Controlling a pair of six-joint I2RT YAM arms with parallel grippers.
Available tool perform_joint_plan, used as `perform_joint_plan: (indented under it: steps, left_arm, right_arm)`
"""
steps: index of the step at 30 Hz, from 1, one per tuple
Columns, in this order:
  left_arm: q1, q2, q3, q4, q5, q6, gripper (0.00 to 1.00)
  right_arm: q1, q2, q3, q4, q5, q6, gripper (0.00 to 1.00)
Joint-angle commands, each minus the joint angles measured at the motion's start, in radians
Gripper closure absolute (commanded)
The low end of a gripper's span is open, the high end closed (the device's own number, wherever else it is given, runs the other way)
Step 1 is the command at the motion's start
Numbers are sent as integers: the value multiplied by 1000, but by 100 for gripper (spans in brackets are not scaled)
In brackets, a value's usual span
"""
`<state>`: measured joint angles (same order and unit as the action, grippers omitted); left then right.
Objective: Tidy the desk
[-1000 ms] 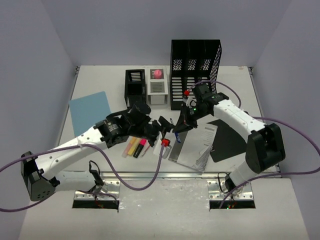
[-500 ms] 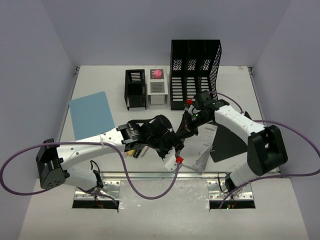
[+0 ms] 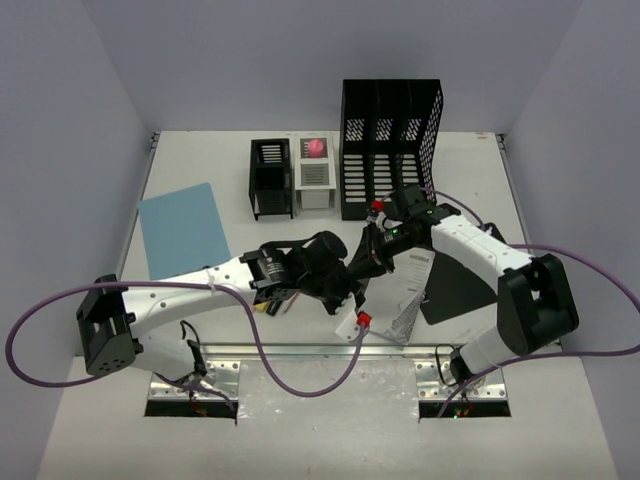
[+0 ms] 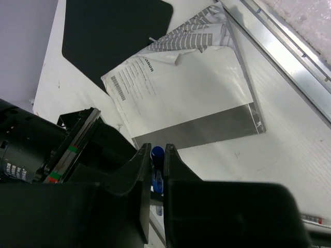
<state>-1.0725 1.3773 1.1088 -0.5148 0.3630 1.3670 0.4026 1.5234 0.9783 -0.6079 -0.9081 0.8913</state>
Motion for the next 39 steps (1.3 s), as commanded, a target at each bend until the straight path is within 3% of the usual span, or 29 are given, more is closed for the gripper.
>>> perform_joint_plan:
  steps: [1, 2, 5, 7, 13, 16, 19, 22, 23, 28, 31, 39]
  left_arm:
    - [-6, -6, -26, 70, -24, -22, 100]
    - [-6, -12, -32, 70, -25, -28, 100]
    - [-6, -43, -41, 62, -27, -71, 100]
    - [-6, -81, -47, 49, -29, -109, 100]
    - [-3, -268, -115, 127, -51, -408, 100]
    - [51, -331, -103, 238, -105, -753, 100]
    - [222, -362, -67, 373, -151, -1034, 100]
    - [409, -340, -14, 484, -222, -1213, 100]
    - [489, -316, 11, 549, -240, -1242, 100]
    - [618, -213, 30, 790, -288, -1217, 100]
    - [701, -106, 23, 1031, -259, -1206, 100]
    - [855, 182, 181, 1090, -145, -1214, 100]
  right_arm:
    - [1, -43, -12, 36, -34, 9, 76]
    - [1, -43, -15, 48, -43, 6, 51]
    - [1, -55, -4, 66, -60, -40, 8]
    - [-1, -66, 28, 45, -26, -93, 2]
    - [-63, -83, 345, -119, 156, -385, 1]
    - [-148, -104, 422, -144, 224, -460, 1]
    - [-247, -144, 428, -101, 300, -518, 1]
    - [-318, -192, 367, -41, 348, -561, 1]
    - [-326, -201, 349, -33, 354, -568, 1]
    - [-335, -226, 251, -23, 374, -585, 1]
    - [-335, -229, 221, -7, 376, -578, 1]
    - [-335, -216, 192, 8, 365, -580, 1]
